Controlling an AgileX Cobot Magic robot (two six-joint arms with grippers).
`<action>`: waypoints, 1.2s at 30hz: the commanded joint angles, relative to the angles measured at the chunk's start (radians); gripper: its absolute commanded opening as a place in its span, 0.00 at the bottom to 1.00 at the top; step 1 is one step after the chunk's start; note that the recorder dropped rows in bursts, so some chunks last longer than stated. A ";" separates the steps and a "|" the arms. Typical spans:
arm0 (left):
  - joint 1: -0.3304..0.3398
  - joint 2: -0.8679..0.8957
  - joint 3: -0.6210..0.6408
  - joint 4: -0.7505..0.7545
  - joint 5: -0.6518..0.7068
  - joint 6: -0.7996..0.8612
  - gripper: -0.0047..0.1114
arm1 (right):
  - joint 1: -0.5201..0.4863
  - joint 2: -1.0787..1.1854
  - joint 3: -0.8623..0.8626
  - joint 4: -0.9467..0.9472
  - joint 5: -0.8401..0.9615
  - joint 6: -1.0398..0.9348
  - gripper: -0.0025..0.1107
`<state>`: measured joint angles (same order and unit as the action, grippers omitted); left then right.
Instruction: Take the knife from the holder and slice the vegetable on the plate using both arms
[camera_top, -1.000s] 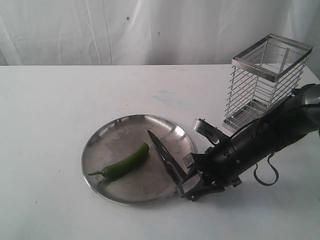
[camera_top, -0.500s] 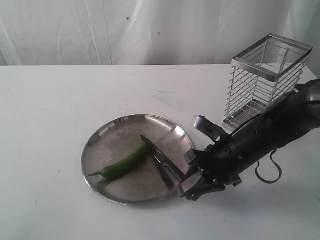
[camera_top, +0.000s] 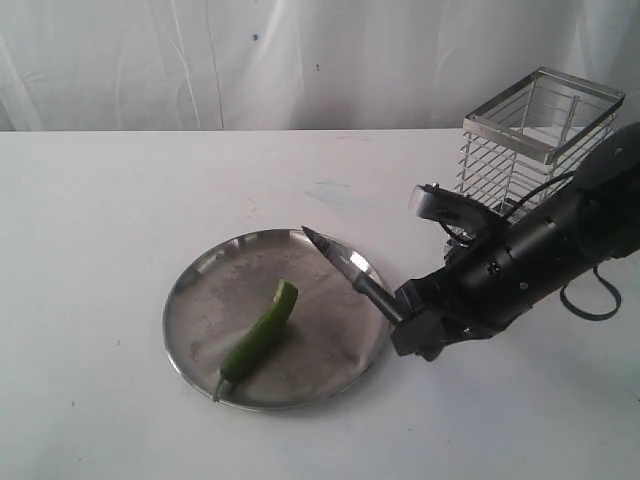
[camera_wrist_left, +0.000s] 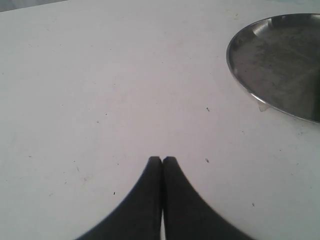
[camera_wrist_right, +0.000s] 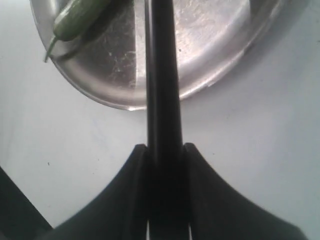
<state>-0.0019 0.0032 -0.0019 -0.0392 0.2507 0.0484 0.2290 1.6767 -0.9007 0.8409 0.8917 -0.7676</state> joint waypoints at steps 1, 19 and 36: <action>0.001 -0.003 0.002 -0.011 -0.004 0.001 0.04 | 0.004 -0.065 0.008 -0.027 -0.018 0.016 0.02; 0.001 -0.003 0.002 -0.011 -0.004 0.001 0.04 | 0.120 -0.209 0.008 -0.295 -0.162 0.207 0.02; 0.001 -0.003 0.002 -0.218 -0.199 -0.170 0.04 | 0.120 -0.209 0.008 -0.292 -0.197 0.222 0.02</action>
<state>-0.0019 0.0032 -0.0019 -0.1138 0.1647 0.0000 0.3473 1.4763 -0.8968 0.5471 0.7126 -0.5485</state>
